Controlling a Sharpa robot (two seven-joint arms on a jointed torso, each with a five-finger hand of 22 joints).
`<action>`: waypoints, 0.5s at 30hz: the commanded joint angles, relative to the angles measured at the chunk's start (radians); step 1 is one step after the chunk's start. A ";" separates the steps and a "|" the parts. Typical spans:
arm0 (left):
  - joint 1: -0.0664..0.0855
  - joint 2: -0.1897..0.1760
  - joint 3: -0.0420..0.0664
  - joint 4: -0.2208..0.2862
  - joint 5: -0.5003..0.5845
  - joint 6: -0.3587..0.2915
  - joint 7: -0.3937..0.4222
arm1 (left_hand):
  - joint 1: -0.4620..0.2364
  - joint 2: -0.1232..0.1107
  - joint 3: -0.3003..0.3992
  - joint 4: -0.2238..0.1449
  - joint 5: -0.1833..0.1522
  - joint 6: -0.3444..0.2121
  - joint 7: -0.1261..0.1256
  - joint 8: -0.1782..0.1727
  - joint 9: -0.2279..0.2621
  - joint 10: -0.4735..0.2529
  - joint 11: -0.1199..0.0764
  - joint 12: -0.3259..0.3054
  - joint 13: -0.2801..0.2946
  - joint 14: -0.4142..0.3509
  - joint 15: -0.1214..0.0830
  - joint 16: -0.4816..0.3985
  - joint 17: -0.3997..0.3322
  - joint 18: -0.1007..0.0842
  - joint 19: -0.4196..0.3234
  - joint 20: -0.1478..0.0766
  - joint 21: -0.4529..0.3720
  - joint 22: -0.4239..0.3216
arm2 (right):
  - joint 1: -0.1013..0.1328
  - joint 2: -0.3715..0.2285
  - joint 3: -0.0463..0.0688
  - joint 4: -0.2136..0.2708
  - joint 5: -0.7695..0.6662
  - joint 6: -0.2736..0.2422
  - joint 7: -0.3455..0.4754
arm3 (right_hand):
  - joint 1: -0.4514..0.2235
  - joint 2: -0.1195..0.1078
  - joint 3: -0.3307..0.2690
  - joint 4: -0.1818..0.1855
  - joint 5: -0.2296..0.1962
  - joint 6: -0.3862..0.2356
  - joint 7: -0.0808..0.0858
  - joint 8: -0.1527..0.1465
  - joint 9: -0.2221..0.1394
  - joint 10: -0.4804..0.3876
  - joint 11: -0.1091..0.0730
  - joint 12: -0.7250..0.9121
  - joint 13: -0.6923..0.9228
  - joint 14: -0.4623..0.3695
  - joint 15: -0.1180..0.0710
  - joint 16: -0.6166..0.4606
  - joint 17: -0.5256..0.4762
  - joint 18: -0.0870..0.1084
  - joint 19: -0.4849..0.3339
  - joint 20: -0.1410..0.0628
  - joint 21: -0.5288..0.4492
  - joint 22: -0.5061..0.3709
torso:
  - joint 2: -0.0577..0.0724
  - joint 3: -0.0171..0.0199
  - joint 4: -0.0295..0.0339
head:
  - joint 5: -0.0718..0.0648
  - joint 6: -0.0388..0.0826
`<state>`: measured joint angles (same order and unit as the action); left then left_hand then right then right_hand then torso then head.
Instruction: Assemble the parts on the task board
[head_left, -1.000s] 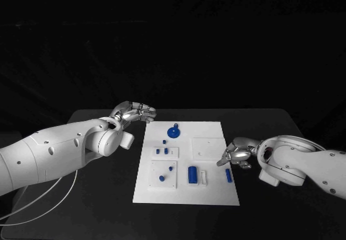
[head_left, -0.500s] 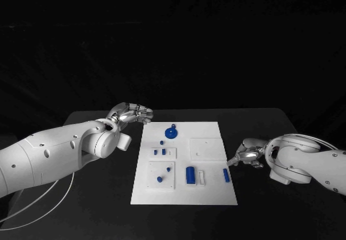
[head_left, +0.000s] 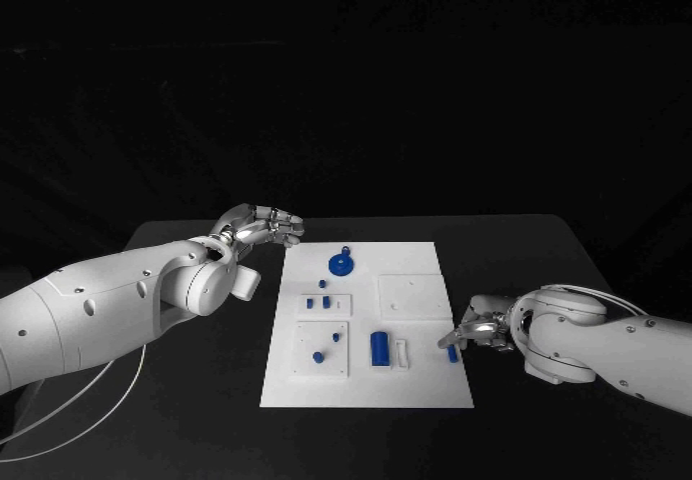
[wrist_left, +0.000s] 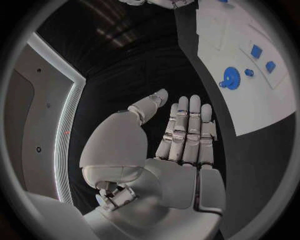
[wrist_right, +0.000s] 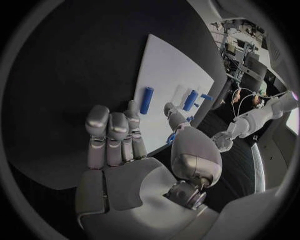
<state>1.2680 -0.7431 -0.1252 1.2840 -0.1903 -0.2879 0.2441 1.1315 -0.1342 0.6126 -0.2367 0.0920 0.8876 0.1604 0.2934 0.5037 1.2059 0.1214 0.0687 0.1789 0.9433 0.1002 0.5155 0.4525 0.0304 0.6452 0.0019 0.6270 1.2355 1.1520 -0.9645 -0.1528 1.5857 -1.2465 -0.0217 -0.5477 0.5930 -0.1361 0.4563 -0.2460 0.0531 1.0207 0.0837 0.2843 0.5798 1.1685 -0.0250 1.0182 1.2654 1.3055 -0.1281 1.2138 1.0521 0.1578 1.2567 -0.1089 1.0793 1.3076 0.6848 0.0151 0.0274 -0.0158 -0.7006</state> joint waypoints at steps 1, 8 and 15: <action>0.001 0.000 0.001 0.003 0.005 0.014 0.005 | -0.011 0.001 -0.001 0.005 -0.004 -0.005 -0.001 0.006 -0.001 -0.005 -0.001 0.004 -0.001 0.001 0.007 -0.005 0.001 0.014 0.000 0.005 -0.004 0.001 | -0.006 0.003 -0.001 -0.006 -0.069 0.016 -0.021 | 0.002 0.016 -0.010 -0.019 -0.003 -0.002 0.001 -0.004 0.000 -0.003 -0.002 -0.006 0.001 0.002 -0.005 -0.004 0.001 0.104 -0.006 -0.002 -0.004 0.013 | 0.000 -0.0007 0.0010 | 0.000 -0.001; 0.001 -0.003 0.000 0.002 0.005 0.014 0.005 | -0.011 0.001 -0.002 0.005 -0.004 -0.005 -0.001 0.006 -0.001 -0.005 -0.001 0.004 -0.001 0.001 0.007 -0.006 0.002 0.014 0.000 0.005 -0.005 0.002 | -0.014 0.010 -0.003 -0.016 -0.080 0.020 -0.021 | 0.012 0.032 -0.011 -0.039 -0.004 0.000 0.000 -0.005 0.001 -0.002 -0.003 -0.006 0.001 0.003 -0.006 -0.005 0.002 0.104 -0.005 -0.003 -0.004 0.013 | 0.000 -0.0003 -0.0003 | 0.001 -0.003; 0.001 -0.002 0.000 0.002 0.005 0.015 0.005 | -0.011 0.002 -0.002 0.006 -0.004 -0.006 -0.001 0.006 -0.001 -0.005 -0.001 0.004 -0.001 0.001 0.007 -0.007 0.003 0.014 0.000 0.005 -0.005 0.002 | -0.025 0.025 -0.004 -0.029 -0.080 0.012 -0.018 | 0.059 0.041 0.015 -0.042 -0.004 0.004 0.000 -0.005 0.001 0.001 -0.003 -0.006 0.001 0.005 -0.006 -0.005 0.002 0.104 -0.001 -0.003 -0.003 0.012 | 0.000 0.0003 0.0007 | 0.002 -0.005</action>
<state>1.2680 -0.7468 -0.1254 1.2839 -0.1902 -0.2866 0.2435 1.1315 -0.1342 0.6125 -0.2367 0.0920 0.8876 0.1604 0.2934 0.5038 1.2059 0.1214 0.0687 0.1790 0.9433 0.1002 0.5155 0.4545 0.0303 0.6452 0.0018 0.6270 1.2362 1.1348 -0.9417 -0.1521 1.5596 -1.3070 -0.0224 -0.5625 0.6487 -0.0923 0.4701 -0.2883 0.0533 1.0209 0.0832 0.2864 0.5872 1.1687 -0.0250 1.0182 1.2652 1.3112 -0.1300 1.2138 1.0528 0.1576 1.2533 -0.1095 1.0797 1.3075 0.6848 0.0148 0.0281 -0.0151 -0.7053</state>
